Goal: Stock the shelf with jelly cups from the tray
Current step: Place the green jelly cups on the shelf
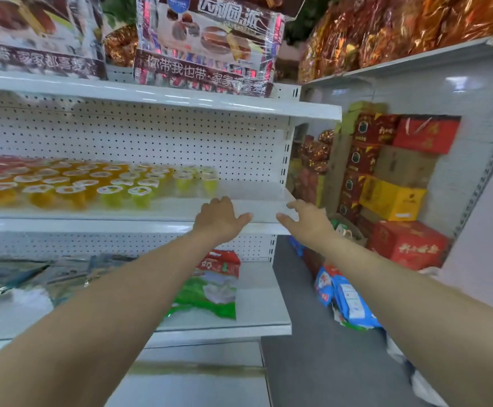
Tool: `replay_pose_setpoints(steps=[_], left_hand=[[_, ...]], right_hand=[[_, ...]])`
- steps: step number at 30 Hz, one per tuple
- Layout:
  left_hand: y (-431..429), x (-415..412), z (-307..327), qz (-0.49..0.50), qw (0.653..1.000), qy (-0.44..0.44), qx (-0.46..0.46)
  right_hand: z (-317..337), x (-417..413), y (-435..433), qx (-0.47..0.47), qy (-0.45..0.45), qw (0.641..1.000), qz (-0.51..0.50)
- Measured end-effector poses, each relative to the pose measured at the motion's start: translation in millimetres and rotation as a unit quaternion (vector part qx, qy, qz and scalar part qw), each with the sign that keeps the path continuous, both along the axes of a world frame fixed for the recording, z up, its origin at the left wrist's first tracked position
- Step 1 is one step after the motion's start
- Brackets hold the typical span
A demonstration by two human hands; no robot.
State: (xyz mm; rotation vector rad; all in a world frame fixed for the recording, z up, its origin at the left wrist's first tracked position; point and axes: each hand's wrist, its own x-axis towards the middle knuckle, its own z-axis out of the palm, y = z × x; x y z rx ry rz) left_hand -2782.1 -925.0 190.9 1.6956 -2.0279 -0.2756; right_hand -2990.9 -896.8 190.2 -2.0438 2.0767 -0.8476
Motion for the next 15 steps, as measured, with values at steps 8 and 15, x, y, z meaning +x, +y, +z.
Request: replay_pose_setpoints(steps=[8, 15], left_hand=[[26.1, -22.0, -98.7, -0.035, 0.996, -0.04, 0.077], [26.1, -32.4, -205.6, -0.074, 0.981, -0.05, 0.171]], right_hand=[[-89.5, -22.1, 37.8, 0.088, -0.005, 0.995, -0.043], [-197.2, -21.3, 54.6, 0.2, -0.024, 0.977, -0.076]])
